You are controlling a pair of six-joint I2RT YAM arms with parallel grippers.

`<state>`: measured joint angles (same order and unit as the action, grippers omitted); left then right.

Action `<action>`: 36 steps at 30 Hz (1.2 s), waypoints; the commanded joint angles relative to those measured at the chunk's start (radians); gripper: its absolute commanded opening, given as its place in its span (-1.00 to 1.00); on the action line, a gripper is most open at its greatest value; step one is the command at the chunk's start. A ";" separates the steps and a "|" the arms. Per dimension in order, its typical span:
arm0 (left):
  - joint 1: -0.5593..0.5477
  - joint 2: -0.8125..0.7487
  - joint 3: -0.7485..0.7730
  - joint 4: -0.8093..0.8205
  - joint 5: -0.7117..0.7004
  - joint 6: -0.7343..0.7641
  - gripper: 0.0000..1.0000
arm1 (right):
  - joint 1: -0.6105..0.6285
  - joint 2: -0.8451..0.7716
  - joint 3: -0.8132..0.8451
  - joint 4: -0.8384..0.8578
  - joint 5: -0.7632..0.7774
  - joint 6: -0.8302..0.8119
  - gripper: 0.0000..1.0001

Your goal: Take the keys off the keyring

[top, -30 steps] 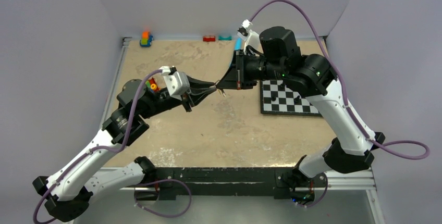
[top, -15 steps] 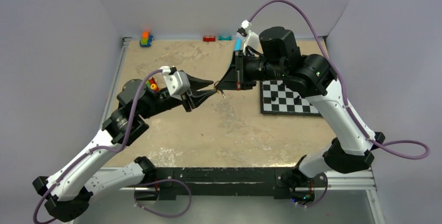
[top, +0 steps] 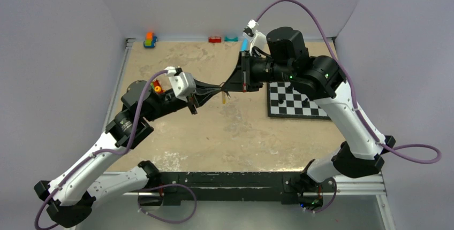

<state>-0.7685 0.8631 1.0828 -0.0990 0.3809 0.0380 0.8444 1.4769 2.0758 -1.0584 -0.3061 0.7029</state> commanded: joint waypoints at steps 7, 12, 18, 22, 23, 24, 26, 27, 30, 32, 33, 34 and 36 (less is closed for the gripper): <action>0.005 -0.010 0.050 0.020 0.019 -0.007 -0.94 | 0.007 -0.036 0.003 0.048 -0.025 -0.005 -1.00; 0.004 -0.029 0.058 0.011 0.027 -0.017 -1.00 | 0.006 -0.044 -0.018 0.040 -0.010 -0.018 -1.00; 0.004 -0.020 0.111 -0.060 0.029 -0.170 -1.00 | 0.025 -0.053 -0.053 -0.011 0.063 -0.107 -1.00; 0.003 0.019 0.164 -0.131 0.015 -0.294 -1.00 | 0.048 -0.058 -0.092 0.007 0.067 -0.160 -1.00; 0.003 0.021 0.166 -0.139 0.024 -0.309 -1.00 | 0.052 -0.061 -0.097 0.016 0.064 -0.163 -1.00; 0.003 0.019 0.163 -0.143 0.032 -0.316 -1.00 | 0.055 -0.064 -0.097 0.021 0.066 -0.168 -1.00; 0.002 0.011 0.151 -0.148 0.030 -0.327 -1.00 | 0.057 -0.065 -0.084 0.021 0.079 -0.178 -1.00; 0.003 0.009 0.149 -0.154 0.019 -0.333 -1.00 | 0.057 -0.067 -0.075 0.021 0.091 -0.184 -1.00; 0.002 0.022 0.172 -0.197 0.013 -0.347 -1.00 | 0.062 -0.070 -0.056 0.019 0.136 -0.208 -1.00; 0.002 0.035 0.192 -0.224 0.030 -0.364 -1.00 | 0.066 -0.070 -0.047 0.014 0.151 -0.220 -1.00; 0.002 0.039 0.198 -0.232 0.032 -0.373 -1.00 | 0.067 -0.070 -0.046 0.014 0.155 -0.227 -1.00; 0.002 0.042 0.202 -0.239 0.034 -0.381 -1.00 | 0.070 -0.069 -0.046 0.013 0.158 -0.233 -1.00; 0.003 0.049 0.212 -0.258 0.042 -0.382 -1.00 | 0.079 -0.061 -0.034 0.002 0.167 -0.246 -1.00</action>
<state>-0.7658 0.9092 1.2324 -0.3428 0.3897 -0.2939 0.9115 1.4181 1.9987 -1.0405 -0.2039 0.5137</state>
